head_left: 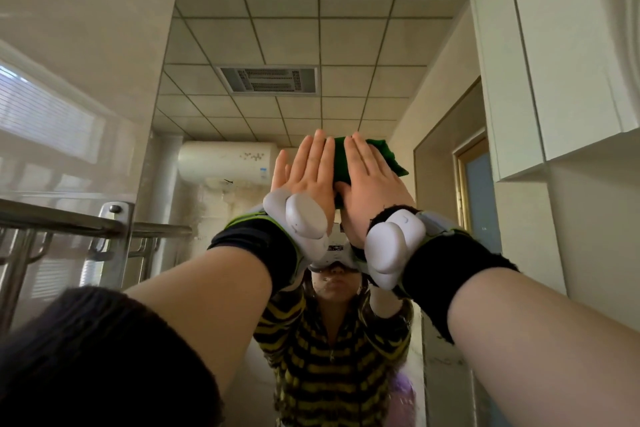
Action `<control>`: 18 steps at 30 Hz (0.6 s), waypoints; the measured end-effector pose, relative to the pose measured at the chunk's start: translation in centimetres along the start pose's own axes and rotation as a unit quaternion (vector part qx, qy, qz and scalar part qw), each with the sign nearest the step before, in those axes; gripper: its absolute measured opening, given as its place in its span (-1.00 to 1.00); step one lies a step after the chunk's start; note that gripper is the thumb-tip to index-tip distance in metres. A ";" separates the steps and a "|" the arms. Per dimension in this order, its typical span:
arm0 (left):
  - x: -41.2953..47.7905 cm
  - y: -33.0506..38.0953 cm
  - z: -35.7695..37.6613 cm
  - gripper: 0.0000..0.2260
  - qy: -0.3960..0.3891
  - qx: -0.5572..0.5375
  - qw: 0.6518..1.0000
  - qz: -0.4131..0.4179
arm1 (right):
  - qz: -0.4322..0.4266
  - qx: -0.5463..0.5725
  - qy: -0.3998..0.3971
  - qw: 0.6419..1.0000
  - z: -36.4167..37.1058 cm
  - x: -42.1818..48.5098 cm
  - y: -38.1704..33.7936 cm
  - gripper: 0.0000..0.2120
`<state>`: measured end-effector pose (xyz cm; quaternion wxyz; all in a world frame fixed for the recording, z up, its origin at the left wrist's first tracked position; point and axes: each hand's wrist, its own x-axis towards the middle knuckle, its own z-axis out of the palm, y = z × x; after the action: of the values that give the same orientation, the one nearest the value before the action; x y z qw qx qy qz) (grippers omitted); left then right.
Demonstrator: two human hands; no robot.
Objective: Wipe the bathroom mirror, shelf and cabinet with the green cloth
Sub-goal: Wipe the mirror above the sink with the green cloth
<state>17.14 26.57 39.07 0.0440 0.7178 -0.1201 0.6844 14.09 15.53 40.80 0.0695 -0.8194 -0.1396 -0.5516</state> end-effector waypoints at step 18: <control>-0.8 -2.1 -0.5 -0.39 -0.039 -0.016 0.999 -0.010 | -0.007 -0.018 -0.003 1.000 0.8 0.0 -1.7 -0.39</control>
<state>17.12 28.80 38.53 0.0577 0.7442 -0.1260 0.6534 14.29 17.40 40.38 0.0507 -0.8214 -0.1358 -0.5517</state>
